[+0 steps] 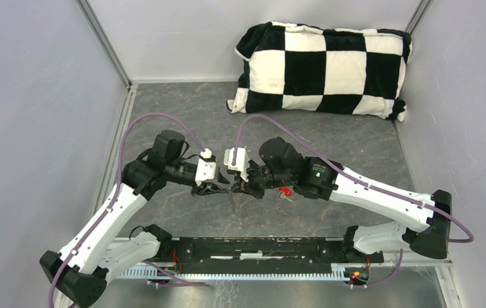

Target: Put the keys on the keyring

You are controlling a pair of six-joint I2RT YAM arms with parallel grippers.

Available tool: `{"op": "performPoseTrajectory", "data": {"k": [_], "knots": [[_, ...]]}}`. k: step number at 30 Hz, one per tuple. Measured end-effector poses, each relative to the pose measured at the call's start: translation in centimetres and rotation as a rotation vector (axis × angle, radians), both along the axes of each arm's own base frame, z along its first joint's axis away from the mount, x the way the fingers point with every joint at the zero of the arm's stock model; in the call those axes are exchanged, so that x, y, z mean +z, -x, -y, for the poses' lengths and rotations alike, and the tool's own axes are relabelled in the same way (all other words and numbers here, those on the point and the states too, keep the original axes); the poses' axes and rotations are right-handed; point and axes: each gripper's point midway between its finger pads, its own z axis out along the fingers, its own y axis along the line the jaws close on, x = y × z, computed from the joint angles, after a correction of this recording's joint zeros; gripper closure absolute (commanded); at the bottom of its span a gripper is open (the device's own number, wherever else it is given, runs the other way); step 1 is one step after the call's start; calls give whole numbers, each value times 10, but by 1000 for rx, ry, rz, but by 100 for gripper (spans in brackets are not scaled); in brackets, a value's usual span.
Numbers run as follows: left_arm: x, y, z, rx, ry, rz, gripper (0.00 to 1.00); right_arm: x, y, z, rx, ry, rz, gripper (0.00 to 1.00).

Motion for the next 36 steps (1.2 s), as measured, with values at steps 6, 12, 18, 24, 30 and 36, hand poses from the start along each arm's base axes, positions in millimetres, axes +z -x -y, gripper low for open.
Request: {"op": "performPoseTrajectory", "data": {"k": [6, 12, 18, 24, 30, 36], "knots": [[-7, 2, -1, -1, -26, -44, 84, -3, -5, -2, -23, 51, 0, 100], [-8, 4, -2, -4, -34, -37, 98, -4, -5, -3, -29, 71, -3, 97], [-6, 4, -3, -4, -32, -28, 98, 0, -3, -5, -36, 18, -11, 68], [19, 8, 2, 17, 78, 4, 98, 20, 8, 23, -55, -232, 82, 59], [56, 27, 9, -44, 233, -2, 98, 50, 19, 38, -38, -472, 153, 59], [60, 33, 15, -124, 244, -58, 98, 74, 30, 33, 42, -578, 152, 62]]}}
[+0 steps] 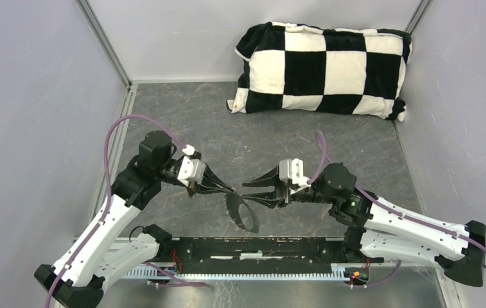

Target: Put the keys on the keyring

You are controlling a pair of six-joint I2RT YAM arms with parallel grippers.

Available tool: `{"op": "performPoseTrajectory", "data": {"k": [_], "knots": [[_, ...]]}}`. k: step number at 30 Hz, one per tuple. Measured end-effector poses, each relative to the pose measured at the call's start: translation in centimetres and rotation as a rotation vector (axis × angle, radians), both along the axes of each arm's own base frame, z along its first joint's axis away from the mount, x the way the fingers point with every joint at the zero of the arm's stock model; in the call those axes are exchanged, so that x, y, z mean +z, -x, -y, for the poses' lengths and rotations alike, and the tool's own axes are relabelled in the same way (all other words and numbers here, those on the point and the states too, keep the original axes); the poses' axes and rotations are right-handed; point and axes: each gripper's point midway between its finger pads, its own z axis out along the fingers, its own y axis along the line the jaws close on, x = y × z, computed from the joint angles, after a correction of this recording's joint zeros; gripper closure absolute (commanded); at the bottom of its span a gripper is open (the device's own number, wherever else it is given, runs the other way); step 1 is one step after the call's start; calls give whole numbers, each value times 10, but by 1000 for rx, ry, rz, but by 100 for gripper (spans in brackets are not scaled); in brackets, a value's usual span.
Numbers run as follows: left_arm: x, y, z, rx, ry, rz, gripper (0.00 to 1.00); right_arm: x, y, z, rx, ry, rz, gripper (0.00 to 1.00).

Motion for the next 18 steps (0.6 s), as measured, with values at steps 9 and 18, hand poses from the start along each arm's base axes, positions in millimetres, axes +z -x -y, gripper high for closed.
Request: {"op": "performPoseTrajectory", "data": {"k": [9, 18], "knots": [[7, 10, 0, -61, 21, 2, 98, 8, -8, 5, 8, -15, 16, 63], [9, 9, 2, -83, 25, -2, 98, -16, -9, -12, 51, 44, -21, 62]]}}
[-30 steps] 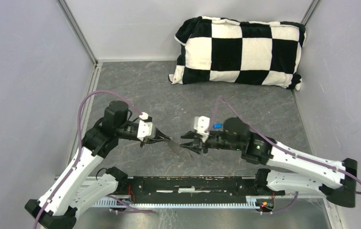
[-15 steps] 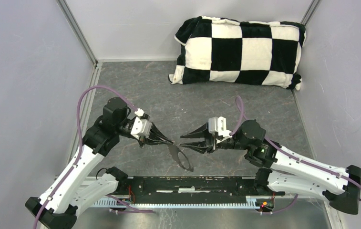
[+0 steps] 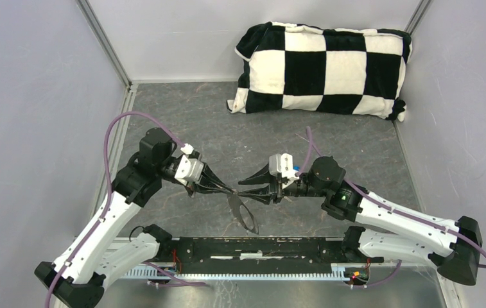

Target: Put the keys on the keyring

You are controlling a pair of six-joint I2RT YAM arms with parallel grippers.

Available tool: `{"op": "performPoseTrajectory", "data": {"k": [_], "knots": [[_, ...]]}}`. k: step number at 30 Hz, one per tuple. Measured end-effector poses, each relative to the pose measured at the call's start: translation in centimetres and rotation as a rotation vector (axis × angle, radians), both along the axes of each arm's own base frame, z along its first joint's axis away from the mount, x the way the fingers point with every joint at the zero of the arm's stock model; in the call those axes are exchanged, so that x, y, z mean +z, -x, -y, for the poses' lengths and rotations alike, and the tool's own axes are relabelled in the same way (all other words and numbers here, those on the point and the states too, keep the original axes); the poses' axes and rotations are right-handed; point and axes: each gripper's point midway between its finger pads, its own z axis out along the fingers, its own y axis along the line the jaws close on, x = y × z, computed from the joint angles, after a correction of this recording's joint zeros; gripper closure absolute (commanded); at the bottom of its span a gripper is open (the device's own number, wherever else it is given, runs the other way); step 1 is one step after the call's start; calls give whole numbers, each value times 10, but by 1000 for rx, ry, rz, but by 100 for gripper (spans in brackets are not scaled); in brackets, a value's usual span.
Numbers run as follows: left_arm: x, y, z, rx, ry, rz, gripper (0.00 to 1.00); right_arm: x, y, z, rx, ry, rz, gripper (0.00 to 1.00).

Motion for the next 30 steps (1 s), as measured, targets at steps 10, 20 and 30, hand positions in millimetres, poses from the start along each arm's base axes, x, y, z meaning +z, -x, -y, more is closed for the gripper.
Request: {"op": "performPoseTrajectory", "data": {"k": [10, 20, 30], "knots": [[4, -4, 1, 9, 15, 32, 98, 5, 3, 0, 14, -39, -20, 60], [8, -11, 2, 58, 39, 90, 98, 10, 1, 0, 6, -64, -22, 60], [1, -20, 3, 110, 23, 83, 98, 26, -3, 12, -55, -123, 2, 56]]}}
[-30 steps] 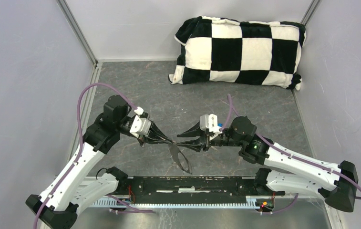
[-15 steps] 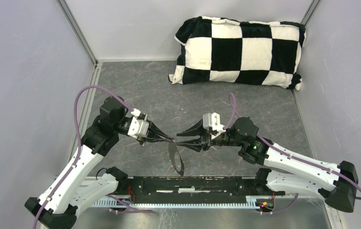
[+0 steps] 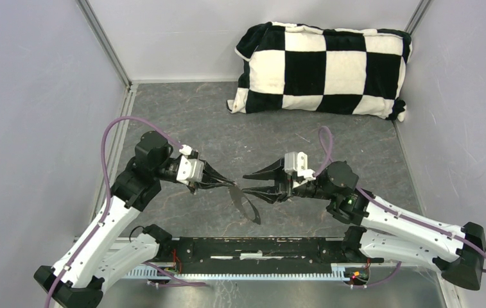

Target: Put the keys on the keyring

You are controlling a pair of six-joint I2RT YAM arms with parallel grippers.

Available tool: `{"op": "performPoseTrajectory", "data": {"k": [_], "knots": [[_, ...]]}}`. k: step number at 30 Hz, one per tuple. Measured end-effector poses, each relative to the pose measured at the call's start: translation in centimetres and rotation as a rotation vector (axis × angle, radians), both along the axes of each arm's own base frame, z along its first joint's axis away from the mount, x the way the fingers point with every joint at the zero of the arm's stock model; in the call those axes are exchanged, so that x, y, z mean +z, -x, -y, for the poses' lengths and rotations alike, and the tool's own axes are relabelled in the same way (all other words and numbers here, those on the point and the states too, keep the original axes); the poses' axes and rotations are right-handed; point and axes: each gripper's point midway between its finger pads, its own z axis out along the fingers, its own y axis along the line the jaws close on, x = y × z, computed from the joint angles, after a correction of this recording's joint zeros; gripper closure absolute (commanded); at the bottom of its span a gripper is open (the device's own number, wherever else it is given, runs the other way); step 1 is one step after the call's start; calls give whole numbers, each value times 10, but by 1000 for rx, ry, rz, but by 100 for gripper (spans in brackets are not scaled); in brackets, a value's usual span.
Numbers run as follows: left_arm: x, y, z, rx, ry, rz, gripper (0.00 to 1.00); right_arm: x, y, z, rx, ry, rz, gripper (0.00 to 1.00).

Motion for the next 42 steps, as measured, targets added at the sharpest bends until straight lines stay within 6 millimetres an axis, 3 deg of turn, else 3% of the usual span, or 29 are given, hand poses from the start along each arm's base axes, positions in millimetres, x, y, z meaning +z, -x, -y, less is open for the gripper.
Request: {"op": "performPoseTrajectory", "data": {"k": [4, 15, 20, 25, 27, 28, 30, 33, 42], "knots": [[2, -2, 1, 11, 4, -5, 98, 5, 2, 0, 9, -20, 4, 56], [-1, -3, 1, 20, 3, -15, 98, -8, -3, -8, 9, 15, -18, 58], [-1, -3, 0, 19, 3, -15, 98, -16, -5, -12, 9, 35, -31, 74], [-1, -3, 0, 20, 1, -16, 98, -18, -7, -16, 10, 48, -44, 99], [-2, -2, 0, 21, -1, -18, 98, -19, -7, -16, 10, 52, -47, 99], [-3, -2, 0, 20, -4, -18, 96, -19, -7, -16, 9, 56, -51, 99], [-6, -1, -1, 19, -14, -21, 72, -22, -8, -16, 2, 74, -62, 99], [-17, -3, -3, 24, -45, -2, 61, -25, -13, -16, -24, 123, -84, 99], [-65, -26, -13, 90, -245, 19, 61, -41, -35, -21, -109, 387, -140, 99]]}}
